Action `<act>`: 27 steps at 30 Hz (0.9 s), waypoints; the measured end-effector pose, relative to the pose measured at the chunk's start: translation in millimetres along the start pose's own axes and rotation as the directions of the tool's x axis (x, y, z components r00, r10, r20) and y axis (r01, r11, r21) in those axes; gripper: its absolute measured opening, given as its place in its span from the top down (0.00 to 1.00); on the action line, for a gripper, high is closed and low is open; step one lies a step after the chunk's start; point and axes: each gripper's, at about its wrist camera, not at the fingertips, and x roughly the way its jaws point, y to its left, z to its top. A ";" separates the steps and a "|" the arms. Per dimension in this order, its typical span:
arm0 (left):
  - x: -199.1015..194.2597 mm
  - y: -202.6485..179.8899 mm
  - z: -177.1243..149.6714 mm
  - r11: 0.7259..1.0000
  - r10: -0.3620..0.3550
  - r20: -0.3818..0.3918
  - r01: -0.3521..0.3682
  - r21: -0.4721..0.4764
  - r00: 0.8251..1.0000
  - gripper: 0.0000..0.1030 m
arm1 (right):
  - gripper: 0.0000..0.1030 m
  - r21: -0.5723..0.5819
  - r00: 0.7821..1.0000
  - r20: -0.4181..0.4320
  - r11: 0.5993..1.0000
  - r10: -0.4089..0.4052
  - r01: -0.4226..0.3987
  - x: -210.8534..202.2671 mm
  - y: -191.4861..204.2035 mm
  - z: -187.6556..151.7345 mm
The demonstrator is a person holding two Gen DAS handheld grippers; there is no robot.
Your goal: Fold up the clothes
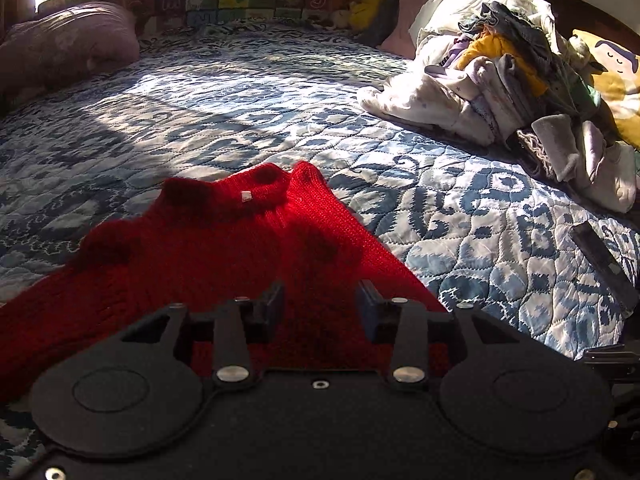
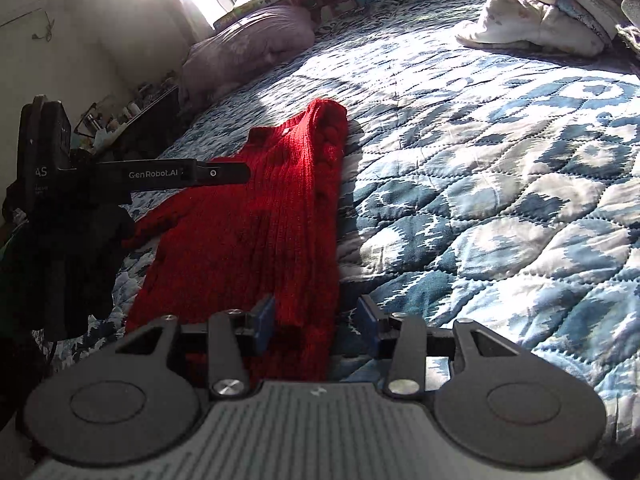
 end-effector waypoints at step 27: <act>-112.1 265.7 -117.0 0.372 0.394 0.136 -0.022 -0.928 0.909 0.82 | 0.05 0.180 0.994 0.079 0.980 0.075 -0.089 2.3 -48.9 -4.9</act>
